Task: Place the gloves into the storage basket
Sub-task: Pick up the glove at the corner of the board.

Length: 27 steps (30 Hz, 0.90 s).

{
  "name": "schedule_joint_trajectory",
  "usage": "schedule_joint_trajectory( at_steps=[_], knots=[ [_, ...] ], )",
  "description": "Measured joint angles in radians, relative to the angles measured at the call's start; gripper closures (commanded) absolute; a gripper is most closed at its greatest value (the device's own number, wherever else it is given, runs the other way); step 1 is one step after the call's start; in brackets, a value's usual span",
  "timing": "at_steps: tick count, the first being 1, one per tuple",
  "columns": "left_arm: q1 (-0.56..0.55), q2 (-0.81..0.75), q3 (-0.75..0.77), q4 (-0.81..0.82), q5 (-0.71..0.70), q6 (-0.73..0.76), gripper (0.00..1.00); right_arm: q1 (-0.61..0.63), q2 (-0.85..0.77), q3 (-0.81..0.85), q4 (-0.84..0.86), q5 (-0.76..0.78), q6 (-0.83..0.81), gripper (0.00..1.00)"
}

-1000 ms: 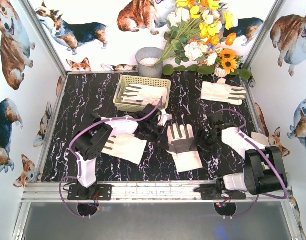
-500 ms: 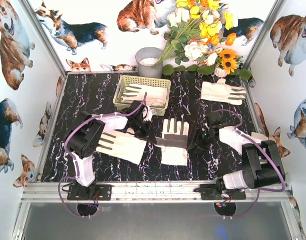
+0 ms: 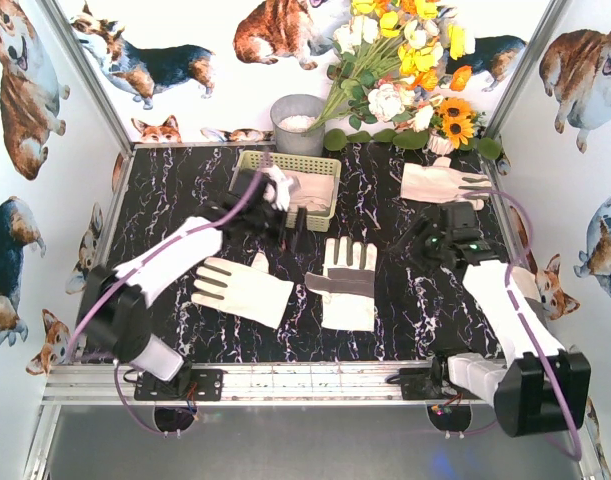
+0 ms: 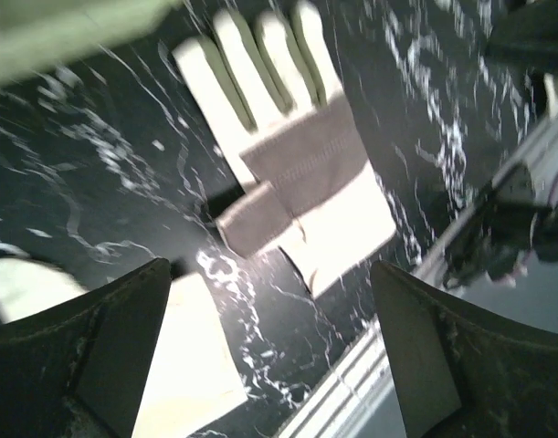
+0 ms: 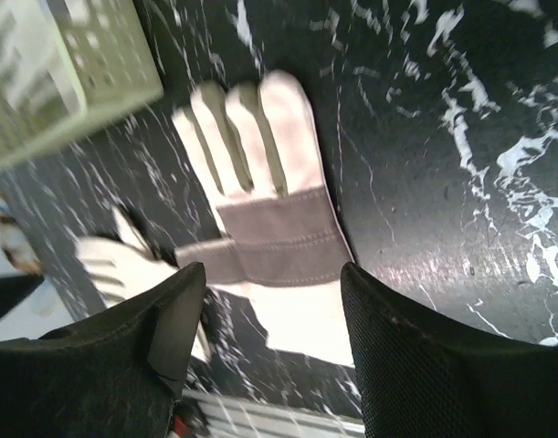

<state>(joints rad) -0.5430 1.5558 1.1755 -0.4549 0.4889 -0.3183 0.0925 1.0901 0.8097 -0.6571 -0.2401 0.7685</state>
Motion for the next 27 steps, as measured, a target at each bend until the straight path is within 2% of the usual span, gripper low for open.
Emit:
schedule_joint_trajectory(
  at_steps=[3, 7, 11, 16, 21, 27],
  knots=[
    [0.047, -0.080, 0.044, -0.003, -0.076, -0.017, 0.10, -0.062, -0.016, -0.003, 0.043, 0.023, 0.094, 0.37],
    [0.165, -0.148, 0.063, 0.013, -0.168, -0.053, 0.09, -0.142, 0.034, -0.021, 0.134, 0.043, 0.203, 0.38],
    [0.299, -0.157, 0.076, 0.027, -0.228, -0.080, 0.09, -0.192, 0.131, -0.023, 0.220, 0.071, 0.273, 0.38],
    [0.413, -0.142, 0.103, 0.032, -0.271, -0.082, 0.09, -0.239, 0.254, -0.023, 0.332, 0.105, 0.352, 0.38],
    [0.489, -0.102, 0.122, 0.063, -0.294, -0.085, 0.09, -0.272, 0.393, -0.009, 0.430, 0.146, 0.401, 0.38],
    [0.505, -0.045, 0.138, 0.098, -0.333, -0.086, 0.08, -0.277, 0.597, 0.087, 0.490, 0.159, 0.446, 0.37]
  ],
)
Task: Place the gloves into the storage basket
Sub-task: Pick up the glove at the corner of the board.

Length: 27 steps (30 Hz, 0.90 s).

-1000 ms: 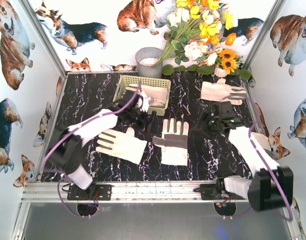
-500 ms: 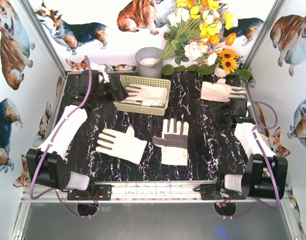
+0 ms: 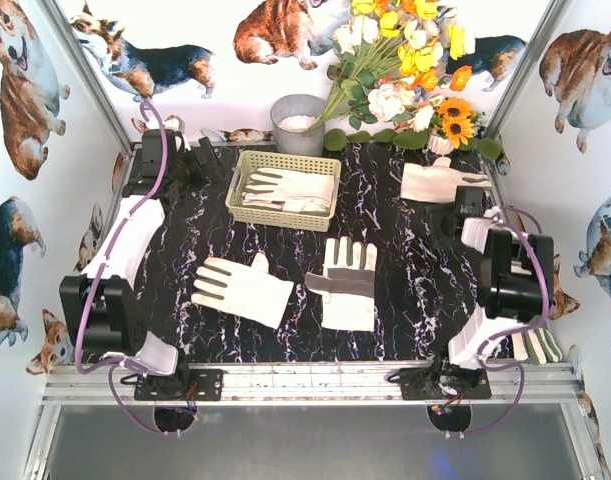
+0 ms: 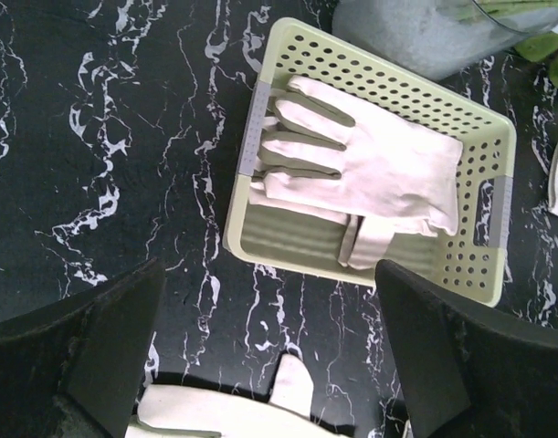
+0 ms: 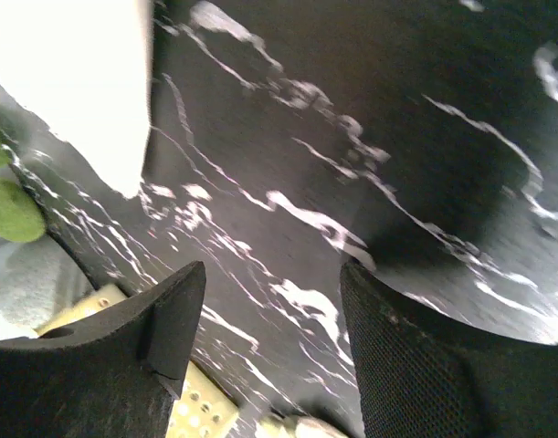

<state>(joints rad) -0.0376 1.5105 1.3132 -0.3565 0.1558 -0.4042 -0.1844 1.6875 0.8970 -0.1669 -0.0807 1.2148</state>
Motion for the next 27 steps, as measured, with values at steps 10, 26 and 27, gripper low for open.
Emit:
schedule_joint_trajectory(
  at_steps=[10, 26, 27],
  knots=[
    [0.000, 0.077, 0.053, 0.041, -0.066, -0.031, 0.08, 0.000, 0.182, 0.164, 0.097, 0.005, 0.063, 0.39],
    [0.001, 0.164, 0.106, 0.076, -0.101, -0.097, 0.08, -0.026, 0.303, 0.253, 0.214, 0.068, 0.151, 0.57],
    [0.001, 0.169, 0.114, 0.076, -0.101, -0.098, 0.08, -0.027, 0.320, 0.272, 0.220, 0.071, 0.154, 0.59]
  ],
)
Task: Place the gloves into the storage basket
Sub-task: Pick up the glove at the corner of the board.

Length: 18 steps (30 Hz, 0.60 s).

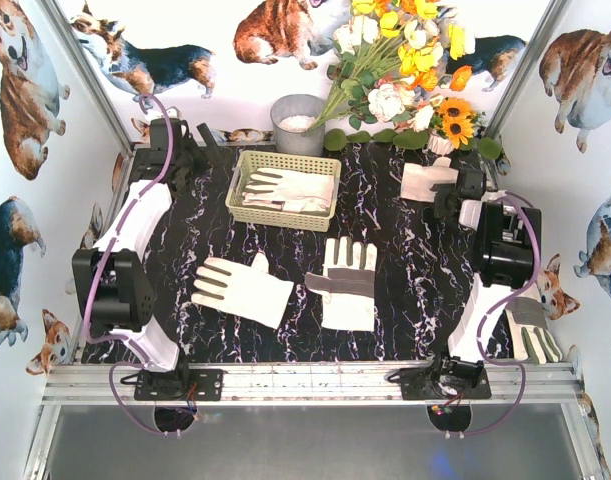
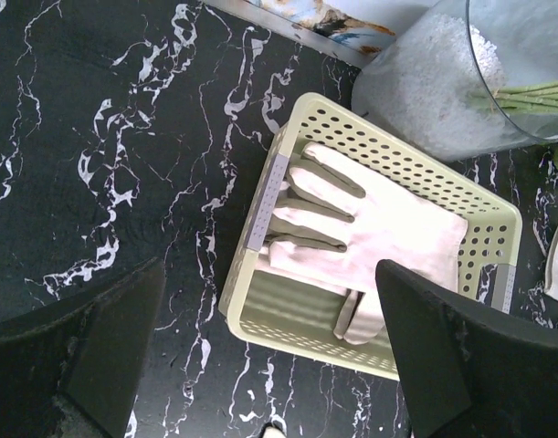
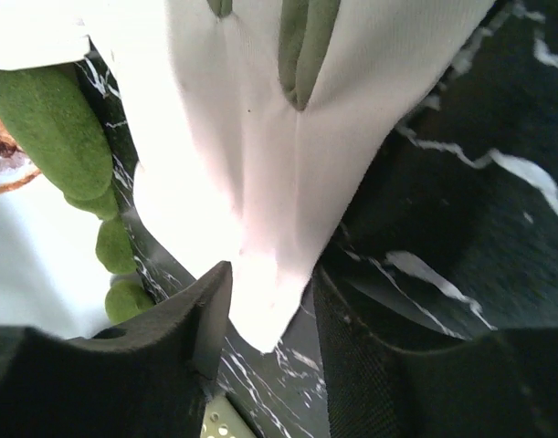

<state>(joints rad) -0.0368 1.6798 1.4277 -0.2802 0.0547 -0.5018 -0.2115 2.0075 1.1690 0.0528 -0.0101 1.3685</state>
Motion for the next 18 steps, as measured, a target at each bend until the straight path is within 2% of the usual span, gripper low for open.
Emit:
schedule_joint_trajectory(
  at_steps=[4, 8, 18],
  knots=[
    [0.000, 0.017, 0.023, 0.000, -0.005, 0.000, 0.08, 0.000, 0.058, 0.061, 0.020, 0.001, 0.005, 0.70],
    [0.000, 0.025, 0.035, -0.001, -0.015, 0.000, 0.07, 0.000, 0.087, 0.084, 0.021, 0.008, 0.003, 0.99],
    [0.000, 0.027, 0.057, -0.027, -0.018, 0.002, 0.07, 0.000, 0.090, 0.079, 0.028, 0.000, -0.032, 1.00]
  ],
)
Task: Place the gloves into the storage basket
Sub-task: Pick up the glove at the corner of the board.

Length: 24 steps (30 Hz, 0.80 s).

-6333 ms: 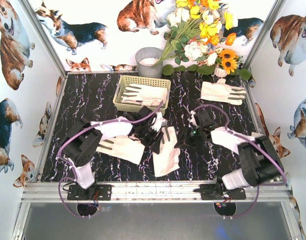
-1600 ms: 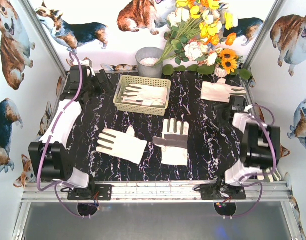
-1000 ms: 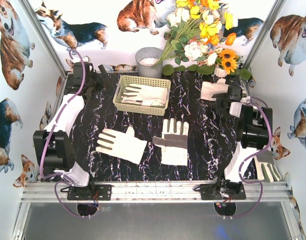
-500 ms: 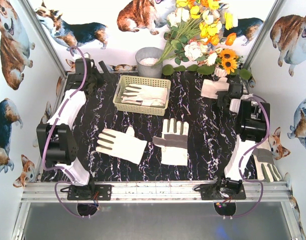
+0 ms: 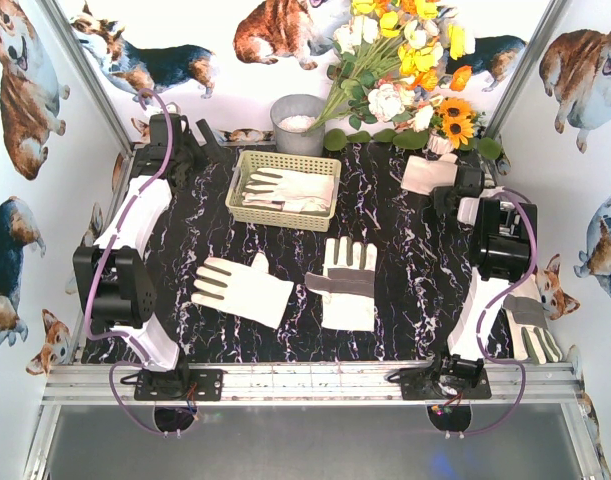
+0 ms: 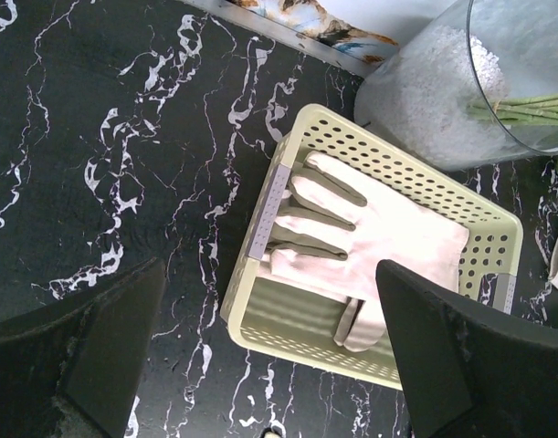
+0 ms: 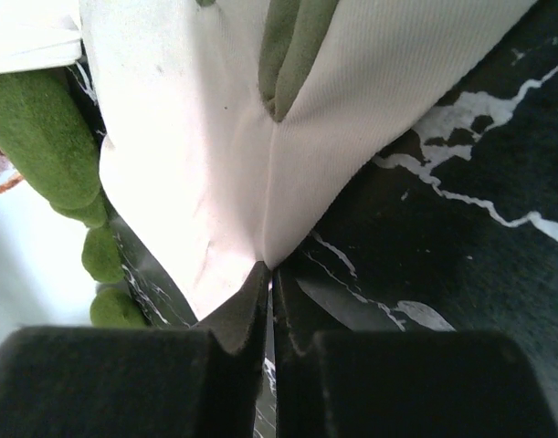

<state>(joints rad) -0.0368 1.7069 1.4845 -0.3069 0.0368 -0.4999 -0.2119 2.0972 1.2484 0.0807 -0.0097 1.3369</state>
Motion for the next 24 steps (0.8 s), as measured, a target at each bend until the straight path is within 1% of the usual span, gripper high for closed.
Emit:
schedule_joint_trajectory(
  at_steps=[6, 12, 18, 24],
  knots=[
    [0.000, 0.001, -0.003, -0.002, 0.026, 0.003, 0.07, 0.000, -0.071, -0.080, -0.022, -0.031, -0.062, 1.00],
    [-0.003, -0.004, -0.024, -0.006, 0.081, 0.005, 0.07, 0.000, -0.227, -0.198, -0.083, -0.114, -0.148, 1.00],
    [-0.034, -0.069, -0.078, -0.033, 0.143, 0.005, 0.07, 0.000, -0.434, -0.312, -0.132, -0.251, -0.249, 1.00],
    [-0.120, -0.141, -0.120, -0.021, 0.224, -0.027, 0.07, 0.006, -0.569, -0.381, -0.153, -0.474, -0.344, 1.00]
  ],
)
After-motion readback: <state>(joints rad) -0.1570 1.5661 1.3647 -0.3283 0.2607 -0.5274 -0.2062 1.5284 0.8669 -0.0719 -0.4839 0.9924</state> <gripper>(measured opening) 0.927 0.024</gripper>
